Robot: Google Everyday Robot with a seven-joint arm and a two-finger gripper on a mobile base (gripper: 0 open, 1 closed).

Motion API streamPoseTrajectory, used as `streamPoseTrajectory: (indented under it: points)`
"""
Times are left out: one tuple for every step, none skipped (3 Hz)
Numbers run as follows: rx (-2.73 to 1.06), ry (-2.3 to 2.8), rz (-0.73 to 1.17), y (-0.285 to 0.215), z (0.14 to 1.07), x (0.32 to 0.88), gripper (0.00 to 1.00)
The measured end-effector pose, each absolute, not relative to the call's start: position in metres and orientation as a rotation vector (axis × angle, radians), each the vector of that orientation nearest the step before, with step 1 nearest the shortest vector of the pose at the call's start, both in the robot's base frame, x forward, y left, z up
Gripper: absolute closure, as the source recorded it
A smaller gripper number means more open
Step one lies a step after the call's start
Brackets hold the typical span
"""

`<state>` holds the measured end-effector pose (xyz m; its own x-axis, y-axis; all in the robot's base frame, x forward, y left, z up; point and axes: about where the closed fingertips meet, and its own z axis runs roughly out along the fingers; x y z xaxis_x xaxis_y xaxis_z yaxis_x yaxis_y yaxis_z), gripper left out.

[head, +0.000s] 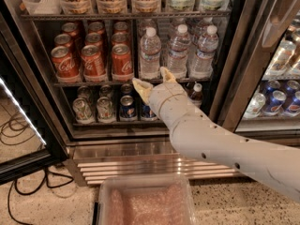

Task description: Pick water bottle from middle shelf of fridge

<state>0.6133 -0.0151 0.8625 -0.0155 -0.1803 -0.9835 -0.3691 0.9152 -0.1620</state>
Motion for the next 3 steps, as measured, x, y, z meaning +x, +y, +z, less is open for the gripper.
streamPoseTrajectory:
  points:
    - [-0.411, 1.579, 0.137, -0.0174, 0.8653, 0.6207, 0.43]
    - [-0.41, 1.578, 0.136, -0.0175, 0.8658, 0.6208, 0.39]
    - [-0.41, 1.578, 0.136, -0.0175, 0.8658, 0.6208, 0.35]
